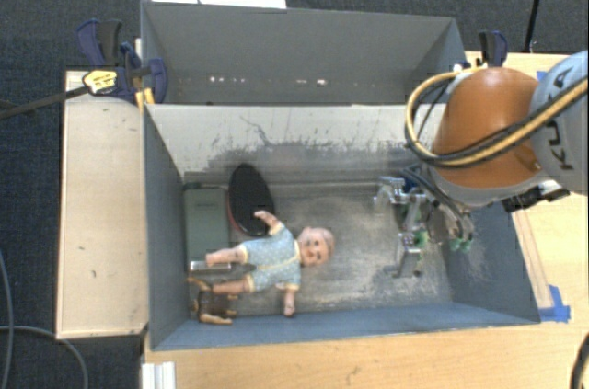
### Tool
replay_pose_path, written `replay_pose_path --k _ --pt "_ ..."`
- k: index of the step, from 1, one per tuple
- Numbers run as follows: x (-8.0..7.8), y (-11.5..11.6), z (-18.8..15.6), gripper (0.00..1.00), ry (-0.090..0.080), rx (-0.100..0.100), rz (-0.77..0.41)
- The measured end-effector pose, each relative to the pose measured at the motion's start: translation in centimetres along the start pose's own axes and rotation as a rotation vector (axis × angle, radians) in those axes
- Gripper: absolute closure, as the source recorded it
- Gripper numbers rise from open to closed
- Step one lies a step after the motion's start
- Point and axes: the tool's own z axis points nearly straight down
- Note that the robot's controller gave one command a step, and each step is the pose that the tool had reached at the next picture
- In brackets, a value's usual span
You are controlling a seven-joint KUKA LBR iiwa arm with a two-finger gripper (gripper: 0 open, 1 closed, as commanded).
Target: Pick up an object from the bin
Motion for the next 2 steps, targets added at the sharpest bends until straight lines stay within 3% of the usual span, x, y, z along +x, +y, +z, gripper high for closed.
replay_pose_path --k 1,2 --pt "-0.2 0.0 -0.5 0.00 -0.009 0.000 -0.001" --pt "-0.5 7.7 5.8 0.00 -0.011 0.000 -0.086"
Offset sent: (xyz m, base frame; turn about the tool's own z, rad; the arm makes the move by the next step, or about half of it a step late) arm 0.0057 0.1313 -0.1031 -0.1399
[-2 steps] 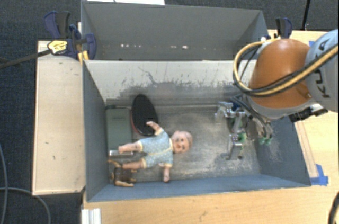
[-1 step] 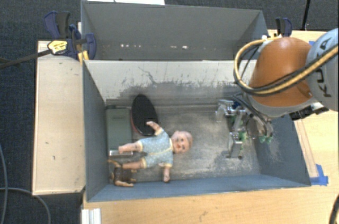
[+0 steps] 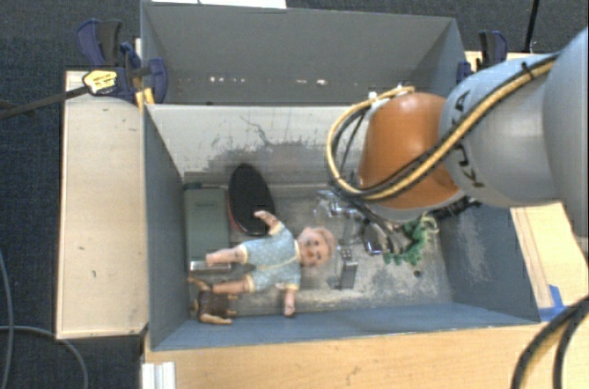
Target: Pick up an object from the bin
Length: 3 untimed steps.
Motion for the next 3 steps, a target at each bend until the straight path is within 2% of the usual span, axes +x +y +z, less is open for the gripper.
replay_pose_path --k 1,2,3 --pt "-0.7 4.1 -1.0 0.00 0.007 -0.001 -0.047" --pt "-0.5 8.0 -0.1 0.00 0.001 -0.001 -0.195" --pt "1.2 9.6 3.9 0.00 -0.006 -0.002 -0.218"
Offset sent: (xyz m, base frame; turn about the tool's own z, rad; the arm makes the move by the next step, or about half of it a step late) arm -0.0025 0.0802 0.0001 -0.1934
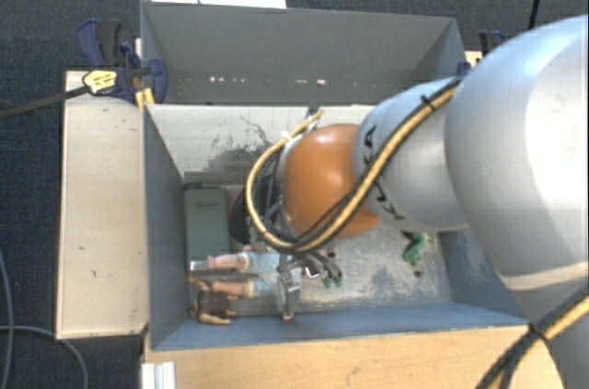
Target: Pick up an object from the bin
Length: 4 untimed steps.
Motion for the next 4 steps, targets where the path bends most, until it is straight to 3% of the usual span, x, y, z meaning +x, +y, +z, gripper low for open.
replay_pose_path --k 1,4 --pt "-0.6 -1.7 0.3 1.00 0.005 -0.002 -0.225" --pt "-0.6 -1.7 -0.7 1.00 0.007 -0.002 -0.223"
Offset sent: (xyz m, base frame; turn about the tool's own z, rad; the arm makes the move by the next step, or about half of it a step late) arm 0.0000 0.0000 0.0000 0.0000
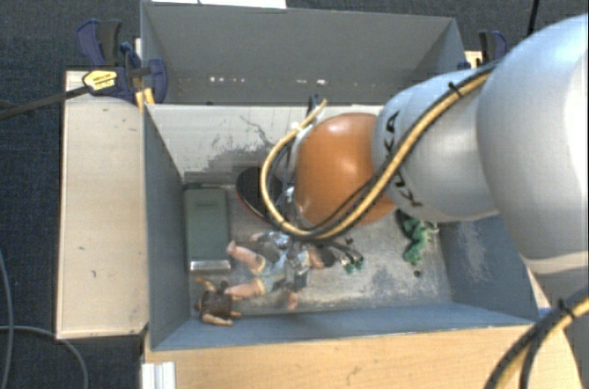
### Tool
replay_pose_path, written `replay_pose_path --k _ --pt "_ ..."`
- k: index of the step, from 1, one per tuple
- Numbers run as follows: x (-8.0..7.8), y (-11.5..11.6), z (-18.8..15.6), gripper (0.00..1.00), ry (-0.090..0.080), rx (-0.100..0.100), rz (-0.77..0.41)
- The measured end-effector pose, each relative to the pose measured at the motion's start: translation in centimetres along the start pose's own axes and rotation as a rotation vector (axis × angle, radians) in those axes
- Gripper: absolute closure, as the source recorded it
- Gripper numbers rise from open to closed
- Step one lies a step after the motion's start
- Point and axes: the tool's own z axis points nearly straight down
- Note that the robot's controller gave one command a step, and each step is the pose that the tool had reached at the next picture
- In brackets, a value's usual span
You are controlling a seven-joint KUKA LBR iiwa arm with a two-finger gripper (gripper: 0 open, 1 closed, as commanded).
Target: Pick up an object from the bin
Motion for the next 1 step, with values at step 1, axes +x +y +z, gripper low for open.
replay_pose_path --k 1 --pt "0.17 0.03 -0.93 1.00 0.007 -0.001 0.001"
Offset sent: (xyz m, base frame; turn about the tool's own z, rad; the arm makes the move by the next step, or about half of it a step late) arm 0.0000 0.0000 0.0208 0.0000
